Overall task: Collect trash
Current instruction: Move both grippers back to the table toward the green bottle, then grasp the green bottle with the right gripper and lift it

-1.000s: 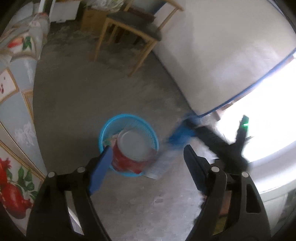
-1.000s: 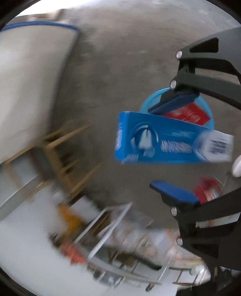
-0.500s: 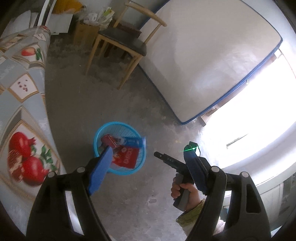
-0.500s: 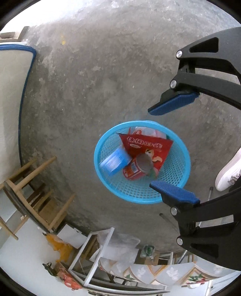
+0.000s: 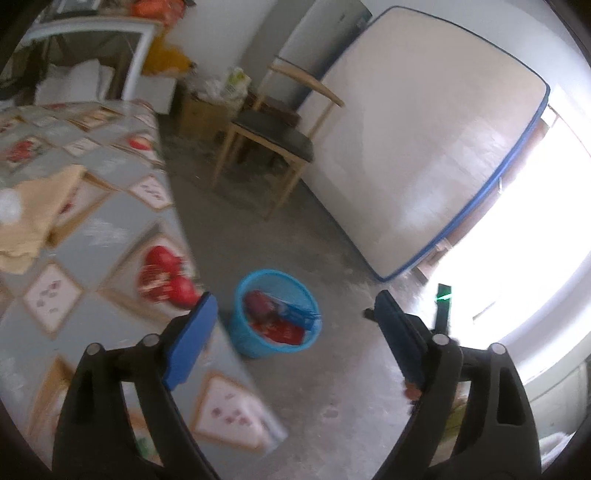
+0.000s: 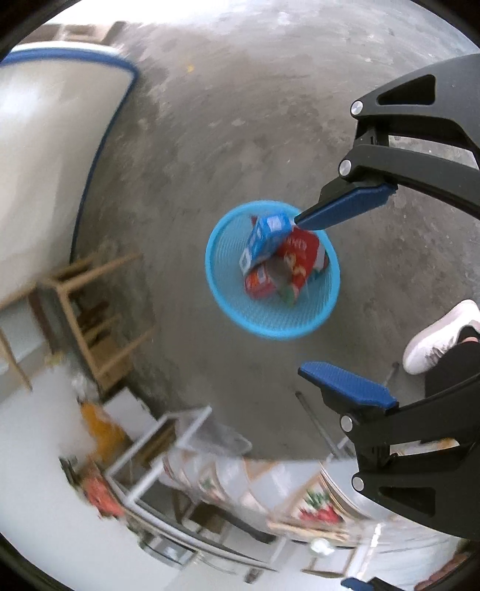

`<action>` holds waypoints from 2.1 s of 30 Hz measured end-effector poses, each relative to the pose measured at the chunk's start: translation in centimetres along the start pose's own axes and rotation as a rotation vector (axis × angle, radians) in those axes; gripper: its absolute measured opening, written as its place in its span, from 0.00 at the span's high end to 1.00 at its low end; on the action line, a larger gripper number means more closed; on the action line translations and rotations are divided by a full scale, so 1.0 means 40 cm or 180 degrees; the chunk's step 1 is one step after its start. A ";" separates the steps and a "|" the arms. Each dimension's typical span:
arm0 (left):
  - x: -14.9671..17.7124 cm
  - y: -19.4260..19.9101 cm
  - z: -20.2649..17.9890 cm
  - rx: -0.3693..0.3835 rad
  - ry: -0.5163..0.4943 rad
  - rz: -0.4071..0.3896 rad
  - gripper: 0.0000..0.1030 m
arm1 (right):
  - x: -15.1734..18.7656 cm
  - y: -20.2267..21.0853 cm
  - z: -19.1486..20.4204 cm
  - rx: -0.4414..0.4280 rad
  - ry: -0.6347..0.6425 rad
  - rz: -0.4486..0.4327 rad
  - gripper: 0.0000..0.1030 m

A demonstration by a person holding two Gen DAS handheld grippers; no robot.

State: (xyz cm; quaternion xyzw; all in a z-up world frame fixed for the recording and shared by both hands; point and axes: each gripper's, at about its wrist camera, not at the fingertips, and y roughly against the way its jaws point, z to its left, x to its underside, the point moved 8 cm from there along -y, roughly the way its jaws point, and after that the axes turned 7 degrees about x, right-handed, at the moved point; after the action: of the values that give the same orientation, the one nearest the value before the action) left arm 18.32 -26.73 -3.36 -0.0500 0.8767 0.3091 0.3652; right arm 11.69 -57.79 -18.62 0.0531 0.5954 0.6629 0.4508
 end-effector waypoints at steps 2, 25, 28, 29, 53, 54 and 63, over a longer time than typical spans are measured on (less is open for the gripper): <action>0.019 0.052 0.020 -0.0071 0.0009 -0.0071 0.19 | -0.006 0.029 0.052 -0.0047 0.0147 -0.0027 0.29; 0.123 0.480 0.428 -0.1199 0.0747 -0.0879 0.13 | 0.121 0.208 0.997 -0.1069 0.2324 -0.0024 0.23; 0.128 0.519 0.485 -0.1439 0.0847 -0.0909 0.13 | 0.151 0.206 1.130 -0.1175 0.2670 -0.0018 0.22; 0.130 0.532 0.500 -0.1518 0.0872 -0.0921 0.13 | 0.161 0.203 1.172 -0.1193 0.2783 -0.0021 0.17; 0.194 0.647 0.617 -0.1655 0.1221 -0.1081 0.13 | 0.378 -0.150 1.733 -0.0403 0.4476 0.0620 0.45; 0.195 0.647 0.616 -0.1640 0.1229 -0.1080 0.13 | 0.381 -0.145 1.732 -0.0373 0.4492 0.0627 0.46; 0.204 0.672 0.601 -0.1607 0.1255 -0.1150 0.13 | 0.376 -0.092 1.715 -0.0277 0.4358 0.0684 0.48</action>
State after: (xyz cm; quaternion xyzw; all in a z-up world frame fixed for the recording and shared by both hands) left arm 18.61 9.91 -8.27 -0.3512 0.8033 0.4306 0.2142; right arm 46.48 2.60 -9.11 -0.3365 0.7100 0.6115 -0.0927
